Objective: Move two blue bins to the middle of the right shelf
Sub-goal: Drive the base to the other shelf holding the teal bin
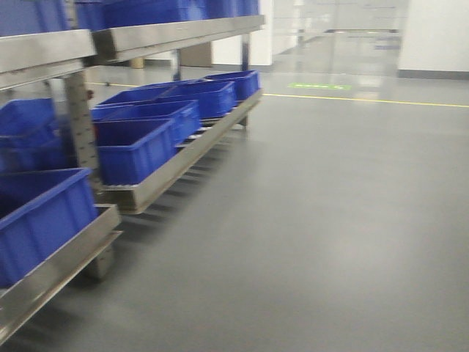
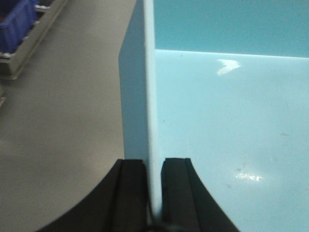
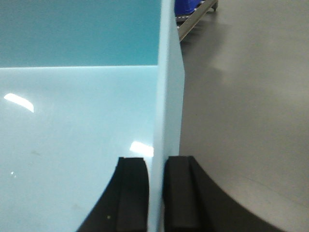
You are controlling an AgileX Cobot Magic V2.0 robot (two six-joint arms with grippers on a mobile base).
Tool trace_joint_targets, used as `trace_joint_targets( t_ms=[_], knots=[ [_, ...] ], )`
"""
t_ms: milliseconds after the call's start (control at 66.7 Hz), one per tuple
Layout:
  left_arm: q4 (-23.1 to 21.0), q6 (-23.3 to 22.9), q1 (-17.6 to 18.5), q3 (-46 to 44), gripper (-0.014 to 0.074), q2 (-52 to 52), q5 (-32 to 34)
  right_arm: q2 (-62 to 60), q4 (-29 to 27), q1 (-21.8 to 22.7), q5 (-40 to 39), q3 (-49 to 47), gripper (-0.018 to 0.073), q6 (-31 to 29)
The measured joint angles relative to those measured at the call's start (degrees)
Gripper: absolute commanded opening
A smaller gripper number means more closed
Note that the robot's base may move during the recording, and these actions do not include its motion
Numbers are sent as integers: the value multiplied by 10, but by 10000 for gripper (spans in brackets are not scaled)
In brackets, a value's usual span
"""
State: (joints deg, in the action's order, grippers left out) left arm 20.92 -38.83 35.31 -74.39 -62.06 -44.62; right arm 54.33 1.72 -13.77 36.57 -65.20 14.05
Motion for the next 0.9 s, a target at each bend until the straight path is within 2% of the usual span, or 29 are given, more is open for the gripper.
trace_joint_targets(
  t_ms=[900],
  knots=[
    [0,0,0,0,-111,0,0,0,0,0,0,0,-166,0]
  ],
)
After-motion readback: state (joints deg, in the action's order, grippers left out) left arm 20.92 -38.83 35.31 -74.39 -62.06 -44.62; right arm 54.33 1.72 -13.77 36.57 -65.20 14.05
